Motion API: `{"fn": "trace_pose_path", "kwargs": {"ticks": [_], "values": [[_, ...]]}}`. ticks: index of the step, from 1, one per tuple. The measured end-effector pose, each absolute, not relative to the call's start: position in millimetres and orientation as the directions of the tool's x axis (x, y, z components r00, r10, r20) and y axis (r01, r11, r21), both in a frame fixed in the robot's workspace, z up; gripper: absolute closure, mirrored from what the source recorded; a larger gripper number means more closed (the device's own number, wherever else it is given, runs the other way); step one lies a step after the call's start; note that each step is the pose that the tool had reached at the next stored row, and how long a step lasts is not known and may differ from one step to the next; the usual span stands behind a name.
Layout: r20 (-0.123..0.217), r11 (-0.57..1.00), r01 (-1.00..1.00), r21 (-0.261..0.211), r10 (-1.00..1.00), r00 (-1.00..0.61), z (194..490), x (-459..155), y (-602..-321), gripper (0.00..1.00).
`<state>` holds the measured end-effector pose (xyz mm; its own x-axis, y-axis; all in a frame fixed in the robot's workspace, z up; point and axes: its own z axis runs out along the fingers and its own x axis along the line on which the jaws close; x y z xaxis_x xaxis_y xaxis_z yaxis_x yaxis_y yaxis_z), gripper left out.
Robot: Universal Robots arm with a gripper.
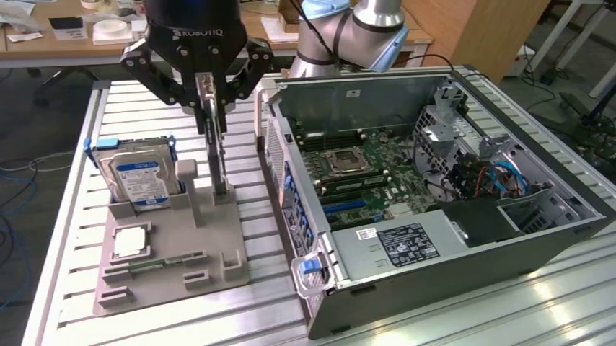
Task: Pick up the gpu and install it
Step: 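Pick up the gpu and move the gpu toward the slot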
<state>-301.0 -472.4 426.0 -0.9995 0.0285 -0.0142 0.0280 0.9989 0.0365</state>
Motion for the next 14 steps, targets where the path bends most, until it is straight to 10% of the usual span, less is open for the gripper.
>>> {"fn": "trace_pose_path", "kwargs": {"ticks": [14], "values": [[-0.014,0.999,0.028,0.040,0.029,-0.999,426.1,-277.0,-472.4,0.73]]}}
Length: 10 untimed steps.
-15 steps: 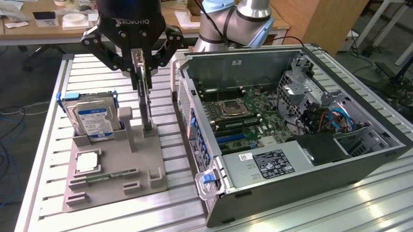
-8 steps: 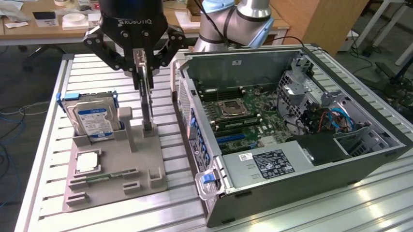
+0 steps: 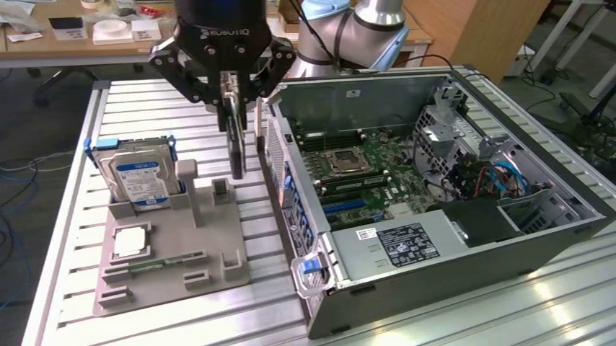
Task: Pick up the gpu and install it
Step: 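Pick up the gpu and move the gpu toward the slot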
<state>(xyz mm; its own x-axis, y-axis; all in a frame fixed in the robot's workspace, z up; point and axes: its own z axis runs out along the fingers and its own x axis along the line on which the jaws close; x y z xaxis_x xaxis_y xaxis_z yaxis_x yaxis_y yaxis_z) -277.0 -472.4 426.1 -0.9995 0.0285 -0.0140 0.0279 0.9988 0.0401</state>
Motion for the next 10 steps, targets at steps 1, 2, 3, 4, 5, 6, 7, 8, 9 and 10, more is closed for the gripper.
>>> {"fn": "trace_pose_path", "kwargs": {"ticks": [1,2,3,4,5,6,7,8,9,10], "values": [[-0.014,0.999,0.028,0.040,0.028,-0.999,426.1,-273.6,-472.4,0.73],[-0.014,0.999,0.028,0.041,0.029,-0.999,426.2,-269.9,-472.4,0.73],[-0.014,0.999,0.028,0.042,0.029,-0.999,426.1,-261.9,-472.4,0.73],[-0.014,0.999,0.028,0.043,0.029,-0.999,426.1,-258.0,-472.4,0.73],[-0.014,0.999,0.028,0.045,0.029,-0.999,426.1,-250.0,-472.4,0.73],[-0.014,0.999,0.028,0.046,0.029,-0.999,426.2,-241.8,-472.4,0.73],[-0.014,0.999,0.028,0.046,0.029,-0.999,426.1,-237.4,-472.4,0.73],[-0.014,0.999,0.028,0.046,0.029,-0.999,426.1,-232.9,-472.4,0.73],[-0.014,0.999,0.028,0.047,0.029,-0.999,426.1,-228.7,-472.4,0.73],[-0.014,0.999,0.028,0.047,0.029,-0.999,426.0,-224.6,-472.3,0.73]]}}
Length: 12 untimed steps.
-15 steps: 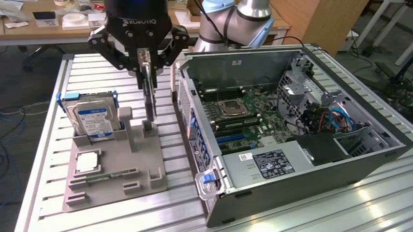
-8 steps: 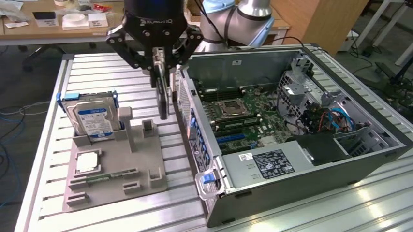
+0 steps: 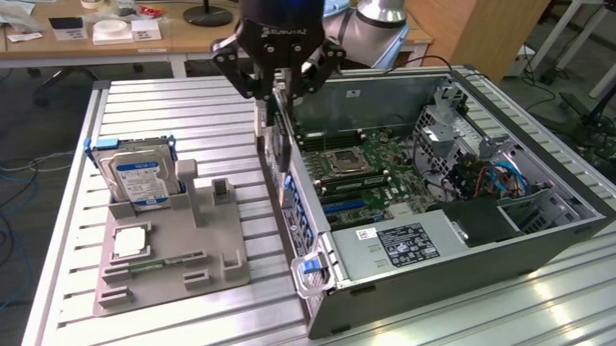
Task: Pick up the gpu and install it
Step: 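Pick up the gpu and move the gpu toward the slot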
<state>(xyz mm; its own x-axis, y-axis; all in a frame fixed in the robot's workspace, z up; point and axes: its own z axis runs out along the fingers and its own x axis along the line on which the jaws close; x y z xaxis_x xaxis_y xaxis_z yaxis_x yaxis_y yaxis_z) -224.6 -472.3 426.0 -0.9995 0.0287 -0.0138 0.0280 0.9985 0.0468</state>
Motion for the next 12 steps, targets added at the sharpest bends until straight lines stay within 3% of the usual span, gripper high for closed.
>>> {"fn": "trace_pose_path", "kwargs": {"ticks": [12], "values": [[-0.014,0.998,0.028,0.050,0.029,-0.999,426.1,-170.4,-472.3,0.73]]}}
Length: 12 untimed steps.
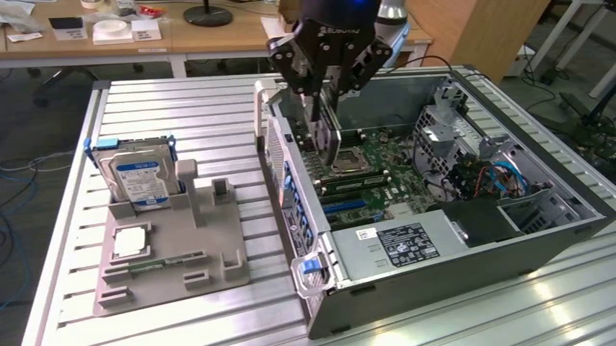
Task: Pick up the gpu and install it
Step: 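Pick up the gpu and move the gpu toward the slot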
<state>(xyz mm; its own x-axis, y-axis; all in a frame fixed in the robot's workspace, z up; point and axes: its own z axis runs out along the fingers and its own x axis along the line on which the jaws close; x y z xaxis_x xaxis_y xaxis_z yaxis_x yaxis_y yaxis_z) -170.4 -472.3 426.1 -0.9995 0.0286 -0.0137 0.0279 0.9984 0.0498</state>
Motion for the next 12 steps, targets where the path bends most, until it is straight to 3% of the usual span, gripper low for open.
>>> {"fn": "trace_pose_path", "kwargs": {"ticks": [12], "values": [[-0.014,0.998,0.028,0.051,0.029,-0.999,426.0,-129.5,-472.3,0.73]]}}
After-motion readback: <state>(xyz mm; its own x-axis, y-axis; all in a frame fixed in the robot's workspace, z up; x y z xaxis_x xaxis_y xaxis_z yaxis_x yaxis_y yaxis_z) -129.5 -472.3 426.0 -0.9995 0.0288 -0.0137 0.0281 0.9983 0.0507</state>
